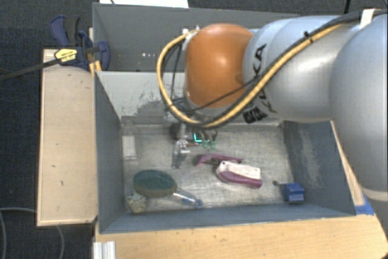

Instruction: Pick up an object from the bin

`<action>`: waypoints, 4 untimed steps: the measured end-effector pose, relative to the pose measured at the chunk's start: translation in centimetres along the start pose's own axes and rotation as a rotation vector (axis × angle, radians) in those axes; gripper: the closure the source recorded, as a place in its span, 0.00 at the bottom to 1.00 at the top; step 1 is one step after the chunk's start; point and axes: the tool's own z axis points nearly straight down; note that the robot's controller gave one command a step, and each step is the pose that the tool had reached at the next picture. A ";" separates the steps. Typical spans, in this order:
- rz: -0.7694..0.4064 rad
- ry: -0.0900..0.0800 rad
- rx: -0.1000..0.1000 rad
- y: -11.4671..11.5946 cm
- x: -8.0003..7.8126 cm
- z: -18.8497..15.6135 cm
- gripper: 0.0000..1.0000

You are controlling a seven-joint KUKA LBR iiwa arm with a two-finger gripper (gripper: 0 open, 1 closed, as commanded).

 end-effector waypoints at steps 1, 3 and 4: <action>0.006 -0.008 -0.002 -0.1 -0.2 -0.5 1.00; -0.158 0.006 0.002 -9.7 -0.1 7.6 0.00; -0.236 -0.015 -0.001 -14.8 3.0 9.9 0.00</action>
Offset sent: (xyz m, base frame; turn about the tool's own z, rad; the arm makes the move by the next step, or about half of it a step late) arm 0.0000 0.0000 0.0000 0.0000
